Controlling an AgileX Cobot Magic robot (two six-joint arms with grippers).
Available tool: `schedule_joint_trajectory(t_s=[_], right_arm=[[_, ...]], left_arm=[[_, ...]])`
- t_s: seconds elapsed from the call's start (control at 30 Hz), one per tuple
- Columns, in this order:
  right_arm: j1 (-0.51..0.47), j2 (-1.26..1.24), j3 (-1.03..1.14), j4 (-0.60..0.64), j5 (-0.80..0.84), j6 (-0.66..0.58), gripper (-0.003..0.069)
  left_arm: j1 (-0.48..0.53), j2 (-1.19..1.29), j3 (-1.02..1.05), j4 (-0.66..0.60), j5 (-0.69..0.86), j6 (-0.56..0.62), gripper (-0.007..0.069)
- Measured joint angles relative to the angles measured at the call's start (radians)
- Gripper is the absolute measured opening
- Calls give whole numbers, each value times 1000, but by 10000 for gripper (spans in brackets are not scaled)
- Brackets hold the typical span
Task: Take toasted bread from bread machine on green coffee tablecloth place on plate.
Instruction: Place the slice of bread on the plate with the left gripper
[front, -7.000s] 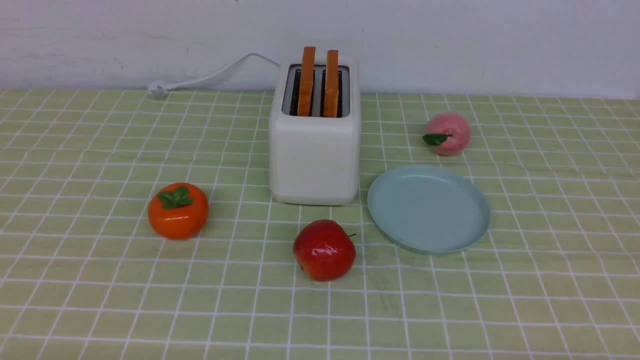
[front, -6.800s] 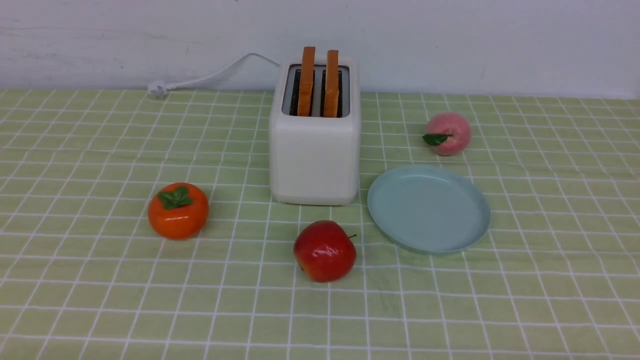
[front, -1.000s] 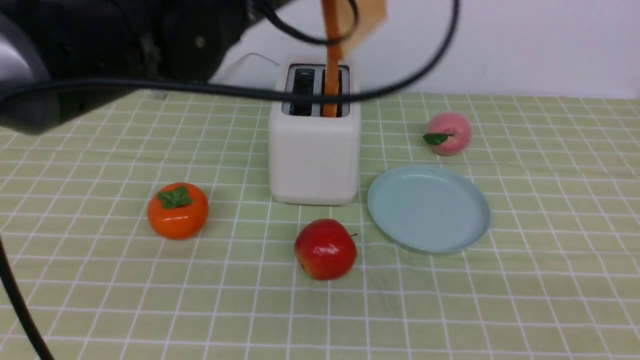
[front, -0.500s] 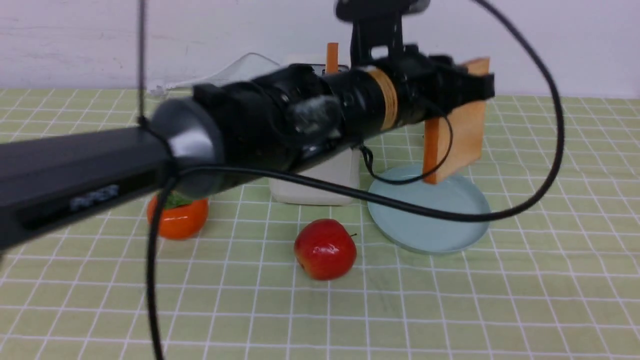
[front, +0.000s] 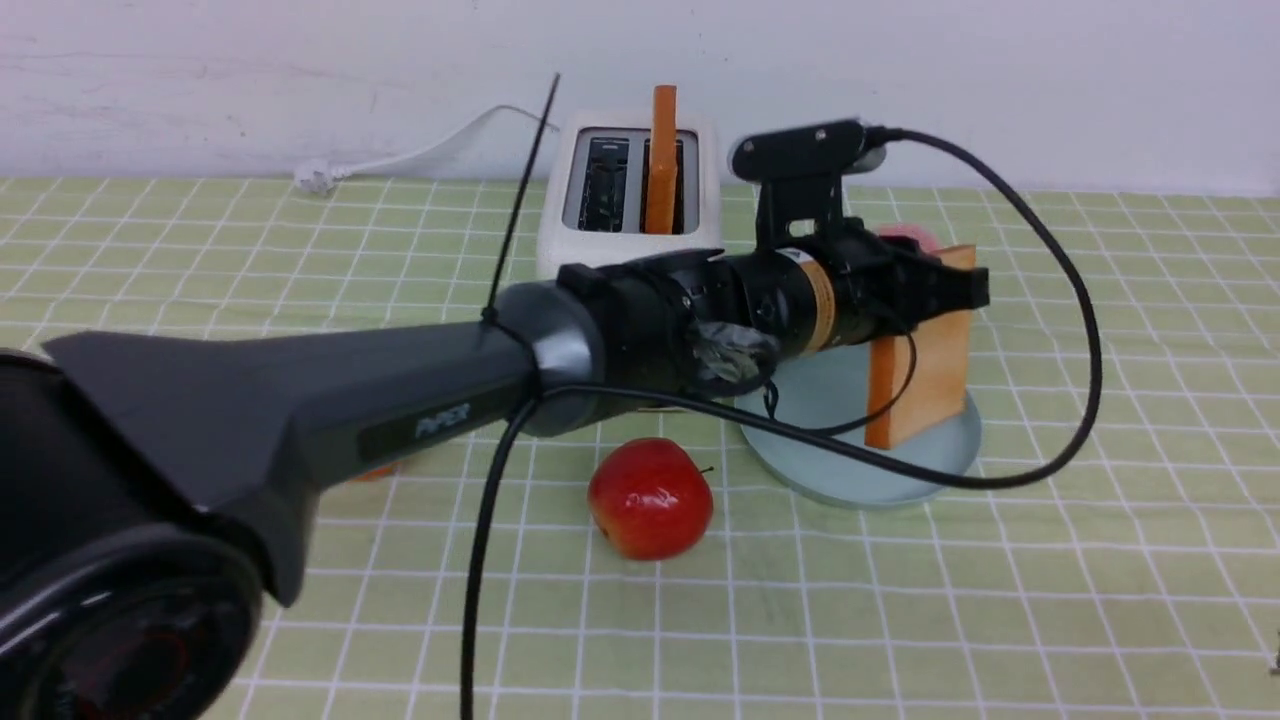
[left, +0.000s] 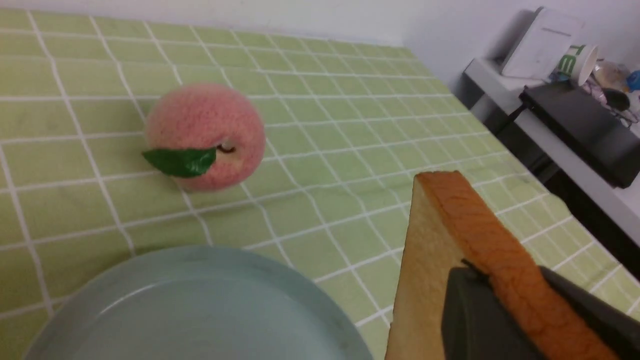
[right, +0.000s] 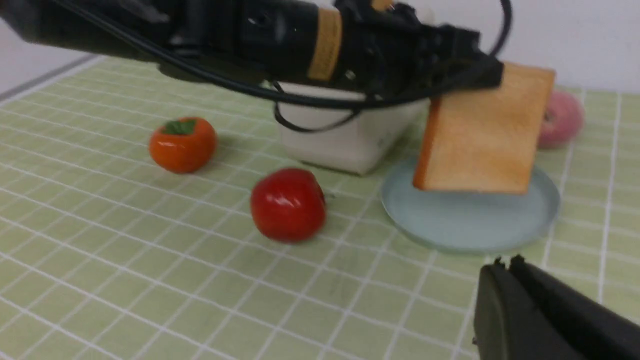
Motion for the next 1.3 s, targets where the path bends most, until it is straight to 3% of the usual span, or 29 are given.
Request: schedule_joint_trajectory(t_s=[0.07, 0.17, 0.2, 0.37, 0.47, 0.63, 0.73, 1.0, 1.3], right_arm=[[0, 0, 25, -163, 1, 191, 0], [0, 0, 34, -276, 7, 329, 0], [0, 0, 34, -364, 11, 428, 0], [0, 0, 34, -488, 12, 594, 0], [0, 0, 34, -491, 12, 608, 0], [0, 0, 34, -491, 12, 613, 0], [0, 0, 34, -488, 12, 616, 3], [0, 0, 34, -480, 12, 616, 3], [0, 2, 34, -476, 10, 618, 4]], left_arm=[[0, 28, -19, 2, -1, 0, 106], [0, 44, -28, 2, 1, 0, 106], [0, 58, -35, 3, 2, 0, 106], [0, 94, -39, 6, 13, 0, 106], [0, 109, -39, 12, 23, 0, 106], [1, 110, -46, 80, 62, 0, 183], [1, 112, -46, 154, 75, 0, 303], [1, 101, -50, 245, 91, 0, 473], [1, 42, -96, 303, 98, 3, 502]])
